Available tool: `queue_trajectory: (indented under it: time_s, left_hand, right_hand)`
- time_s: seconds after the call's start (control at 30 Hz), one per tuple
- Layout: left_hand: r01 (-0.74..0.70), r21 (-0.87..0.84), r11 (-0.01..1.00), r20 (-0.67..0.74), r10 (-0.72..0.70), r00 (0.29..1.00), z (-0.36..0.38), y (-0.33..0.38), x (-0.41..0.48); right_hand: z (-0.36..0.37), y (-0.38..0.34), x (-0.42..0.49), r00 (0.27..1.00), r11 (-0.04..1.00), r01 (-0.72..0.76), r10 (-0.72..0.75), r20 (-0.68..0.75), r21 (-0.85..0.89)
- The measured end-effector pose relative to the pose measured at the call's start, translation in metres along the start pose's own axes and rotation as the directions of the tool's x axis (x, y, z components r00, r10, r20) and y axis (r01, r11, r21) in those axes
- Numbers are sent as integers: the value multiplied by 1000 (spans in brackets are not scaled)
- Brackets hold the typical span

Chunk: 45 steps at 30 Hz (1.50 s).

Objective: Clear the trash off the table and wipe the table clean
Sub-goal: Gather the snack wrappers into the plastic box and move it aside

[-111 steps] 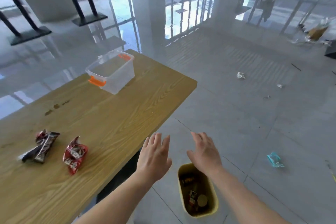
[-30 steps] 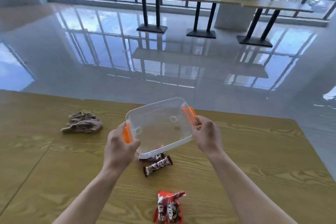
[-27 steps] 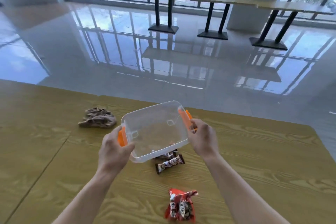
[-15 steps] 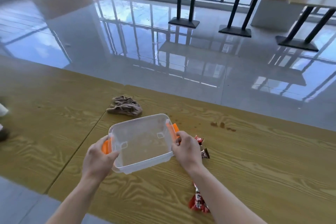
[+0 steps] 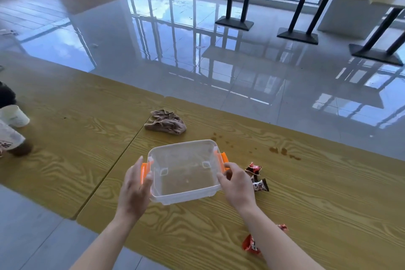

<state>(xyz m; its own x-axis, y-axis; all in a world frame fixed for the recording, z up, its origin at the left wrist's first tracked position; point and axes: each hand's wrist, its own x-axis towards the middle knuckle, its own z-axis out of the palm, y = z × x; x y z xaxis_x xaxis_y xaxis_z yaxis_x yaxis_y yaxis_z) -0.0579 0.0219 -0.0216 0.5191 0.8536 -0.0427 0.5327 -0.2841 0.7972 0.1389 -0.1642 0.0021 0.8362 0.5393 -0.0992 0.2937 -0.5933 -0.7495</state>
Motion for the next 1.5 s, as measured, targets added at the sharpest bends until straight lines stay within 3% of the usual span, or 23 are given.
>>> queue_trajectory:
  time_s: [0.1, 0.17, 0.27, 0.4, 0.53, 0.6, 0.73, 0.83, 1.03, 1.27, 1.5]
  left_hand:
    - [22, 35, 999, -64, -20, 998, -4, -26, -10]
    - [37, 225, 974, -89, -17, 996, -4, -48, -17]
    - [-61, 504, 861, 17, 61, 998, 13, -76, -28]
    - [-76, 625, 777, 151, -25, 988, 47, -91, -53]
    - [-59, 667, 743, 166, -71, 984, 76, -90, -77]
    - [-32, 668, 743, 146, -88, 985, 90, -84, -88]
    - [102, 665, 740, 42, -173, 984, 117, -66, -97]
    - [194, 673, 714, -18, -247, 969, 130, -59, -97]
    - [200, 688, 697, -76, -206, 976, 136, -63, -96]
    - [196, 670, 716, -99, -176, 979, 134, -63, -96]
    - [201, 676, 709, -122, -162, 979, 134, -63, -96]
  right_hand:
    - [-4, 9, -8, 1000, 999, -7, 8, -26, 45]
    - [-7, 18, -16, 999, 999, -20, 21, -39, 35]
    - [-14, 35, -28, 997, 997, -31, 26, -74, -71]
    - [-36, 58, -46, 992, 965, -63, 32, -122, -255]
    - [-62, 79, -62, 997, 783, -42, 71, 22, -621]
    - [-73, 88, -68, 988, 699, -47, 138, 70, -714]
    - [-82, 107, -75, 935, 781, -132, 303, 185, -611]
    - [-81, 114, -77, 933, 828, -123, 285, 220, -547]
    - [-67, 125, -78, 925, 843, -45, 238, 297, -535]
    - [-62, 133, -80, 960, 918, -89, 183, 214, -386]
    - [-74, 116, -77, 989, 962, -44, 80, 121, -271]
